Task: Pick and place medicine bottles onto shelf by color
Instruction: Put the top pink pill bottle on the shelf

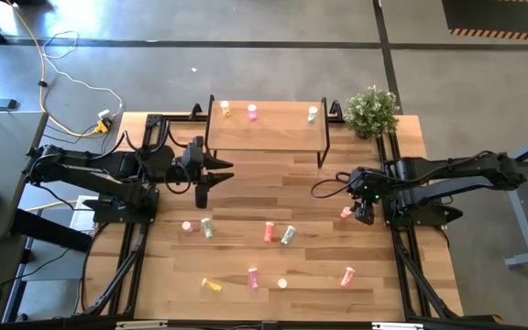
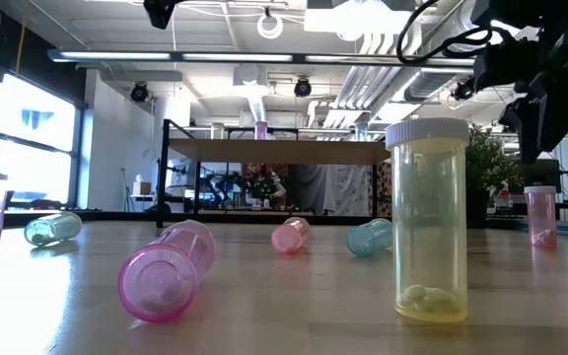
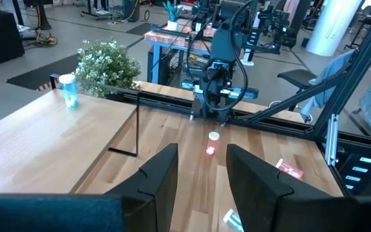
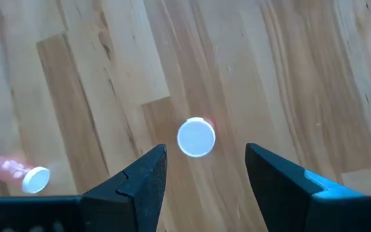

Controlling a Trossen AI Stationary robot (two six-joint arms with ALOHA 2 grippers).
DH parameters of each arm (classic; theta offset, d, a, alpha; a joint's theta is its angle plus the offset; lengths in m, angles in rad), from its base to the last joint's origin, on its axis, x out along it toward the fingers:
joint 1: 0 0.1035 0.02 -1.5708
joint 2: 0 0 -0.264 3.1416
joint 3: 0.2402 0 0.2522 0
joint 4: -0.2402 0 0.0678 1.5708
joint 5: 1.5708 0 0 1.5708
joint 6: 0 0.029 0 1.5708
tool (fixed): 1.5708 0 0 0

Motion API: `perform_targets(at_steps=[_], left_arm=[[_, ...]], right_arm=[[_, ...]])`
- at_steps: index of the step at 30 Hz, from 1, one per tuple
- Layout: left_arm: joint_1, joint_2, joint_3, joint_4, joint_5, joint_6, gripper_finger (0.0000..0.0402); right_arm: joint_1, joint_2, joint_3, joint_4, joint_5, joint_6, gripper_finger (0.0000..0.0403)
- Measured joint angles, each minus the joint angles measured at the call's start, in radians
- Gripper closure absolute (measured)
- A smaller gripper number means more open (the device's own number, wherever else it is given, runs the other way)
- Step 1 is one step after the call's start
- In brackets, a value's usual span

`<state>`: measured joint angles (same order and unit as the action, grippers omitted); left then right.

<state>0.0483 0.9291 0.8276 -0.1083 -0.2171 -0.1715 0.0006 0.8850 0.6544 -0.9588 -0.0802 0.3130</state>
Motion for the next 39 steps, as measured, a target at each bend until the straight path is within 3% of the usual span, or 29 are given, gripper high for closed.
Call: perform_targets(at_steps=[18, 39], left_arm=[[0.002, 0.0, 0.0, -0.016, -0.067, -0.009, 0.021], [0.006, 0.0, 0.0, -0.061, -0.066, -0.012, 0.0206]], right_arm=[[0.0, 0.075, -0.049, 0.09, 0.001, 0.027, 0.0201], [0.088, 0.228, -0.048, 0.111, 0.024, 0.047, 0.0201]])
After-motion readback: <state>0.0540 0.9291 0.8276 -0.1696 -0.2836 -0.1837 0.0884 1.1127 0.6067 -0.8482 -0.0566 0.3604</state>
